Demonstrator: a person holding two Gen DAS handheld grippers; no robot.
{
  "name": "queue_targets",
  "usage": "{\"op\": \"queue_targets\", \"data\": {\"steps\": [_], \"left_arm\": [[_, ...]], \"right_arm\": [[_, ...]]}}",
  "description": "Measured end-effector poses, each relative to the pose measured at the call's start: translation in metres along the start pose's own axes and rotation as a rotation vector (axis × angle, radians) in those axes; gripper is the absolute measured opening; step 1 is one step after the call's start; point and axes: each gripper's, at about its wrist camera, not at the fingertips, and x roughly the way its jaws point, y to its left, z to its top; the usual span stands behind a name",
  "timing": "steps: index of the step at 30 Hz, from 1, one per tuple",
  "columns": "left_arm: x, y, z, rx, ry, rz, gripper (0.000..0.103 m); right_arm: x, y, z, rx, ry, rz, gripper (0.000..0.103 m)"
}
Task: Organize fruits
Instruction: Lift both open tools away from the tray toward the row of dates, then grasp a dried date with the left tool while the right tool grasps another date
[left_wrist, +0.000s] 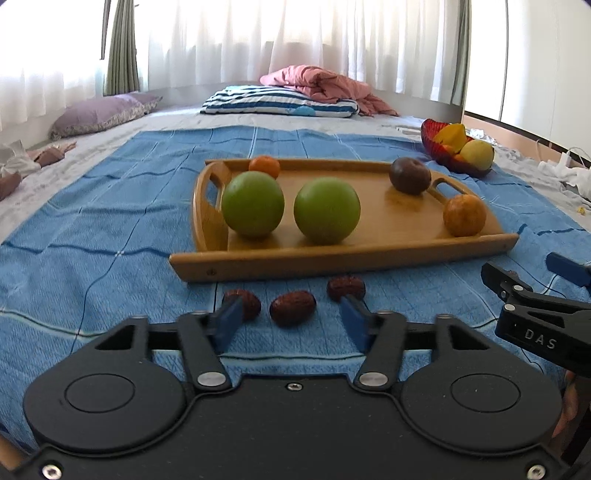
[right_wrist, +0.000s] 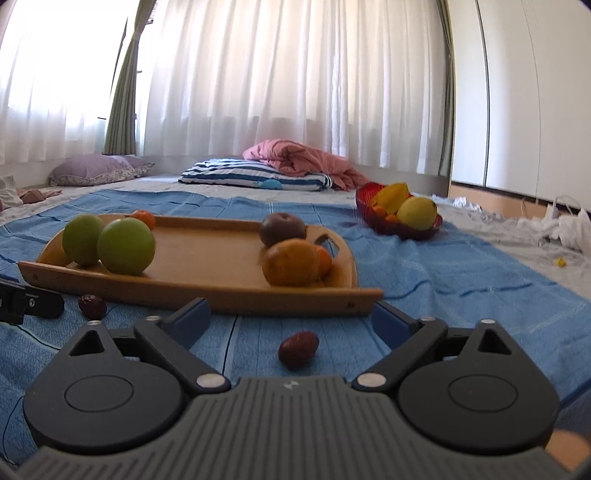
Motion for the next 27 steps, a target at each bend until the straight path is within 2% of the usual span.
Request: {"op": "queue_targets", "data": {"steps": [4,11,23,27], "left_arm": [[0.002,0.002,-0.003,-0.022,0.008,-0.002,0.045],[0.008,0.001,-0.001,-0.037,0.006,-0.009,0.044],[0.018,-0.005,-0.002,-0.049,0.012,0.024,0.041],[0.021,-0.004,0.0,-0.062,0.016,0.026,0.032]], "right_arm": [[0.003,0.002,-0.006,0.029,0.032,-0.008,0.08],[0.006,0.006,-0.01,0.046,0.074,-0.009,0.061],[0.013,0.003,-0.009,0.077,0.103,-0.041,0.047],[0.015,0.004,-0.01,0.076,0.11,-0.041,0.044]]}}
